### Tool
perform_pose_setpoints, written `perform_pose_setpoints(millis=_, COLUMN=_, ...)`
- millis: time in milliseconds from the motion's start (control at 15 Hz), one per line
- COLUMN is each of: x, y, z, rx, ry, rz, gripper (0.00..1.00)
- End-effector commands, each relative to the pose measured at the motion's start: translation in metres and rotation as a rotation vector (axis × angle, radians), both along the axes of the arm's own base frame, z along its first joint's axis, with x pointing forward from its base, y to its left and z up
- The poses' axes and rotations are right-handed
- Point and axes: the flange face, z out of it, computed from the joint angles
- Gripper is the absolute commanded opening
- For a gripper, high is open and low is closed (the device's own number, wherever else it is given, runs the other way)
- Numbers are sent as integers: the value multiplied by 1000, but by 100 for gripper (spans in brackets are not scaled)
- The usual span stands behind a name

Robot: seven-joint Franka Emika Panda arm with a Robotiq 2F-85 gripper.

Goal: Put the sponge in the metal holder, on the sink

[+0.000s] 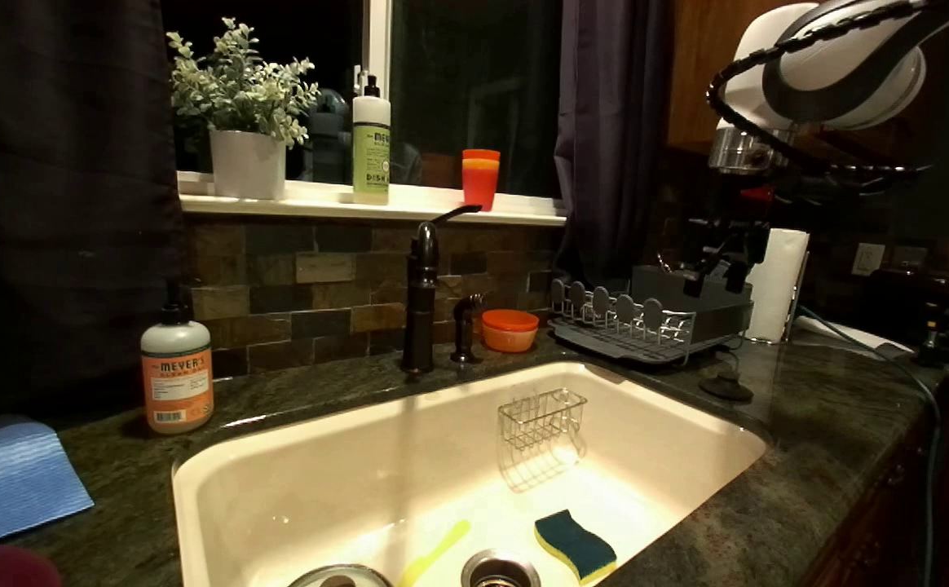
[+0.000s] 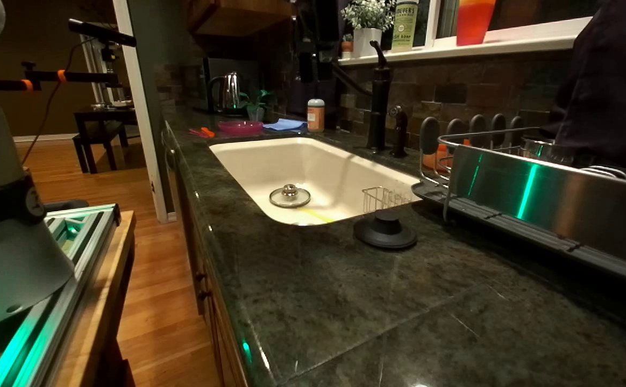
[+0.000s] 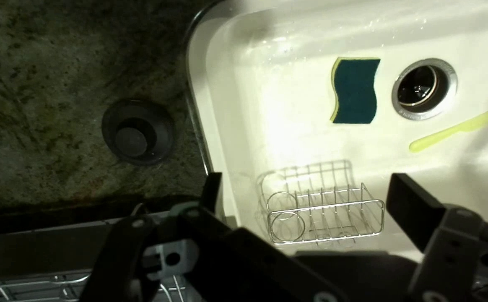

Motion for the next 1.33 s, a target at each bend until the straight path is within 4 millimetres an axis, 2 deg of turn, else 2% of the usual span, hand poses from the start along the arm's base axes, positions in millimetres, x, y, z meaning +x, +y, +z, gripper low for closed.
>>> perform_pose_setpoints(millis=0, x=8, y=26, z=-33, rx=-11, ry=2, rz=-71, gripper=100)
perform_pose_setpoints(millis=400, x=11, y=56, z=-90, rx=-46, ry=76, rz=-100, gripper=100)
perform_pose_setpoints(millis=467, x=11, y=51, z=-71, rx=-36, ry=68, rz=-88, gripper=100)
perform_pose_setpoints(millis=600, x=12, y=54, z=-85, rx=-39, ry=87, rz=-90, gripper=100)
perform_pose_setpoints(millis=800, x=13, y=54, z=-89, rx=-40, ry=95, rz=-90, gripper=100)
perform_pose_setpoints(millis=867, x=13, y=48, z=-91, rx=-48, ry=110, rz=-100, gripper=100)
perform_pose_setpoints(millis=1067, x=21, y=41, z=-116, rx=-22, ry=136, rz=-105, gripper=100)
perform_pose_setpoints(millis=1267, x=39, y=37, z=-139, rx=-1, ry=158, rz=-108, gripper=100)
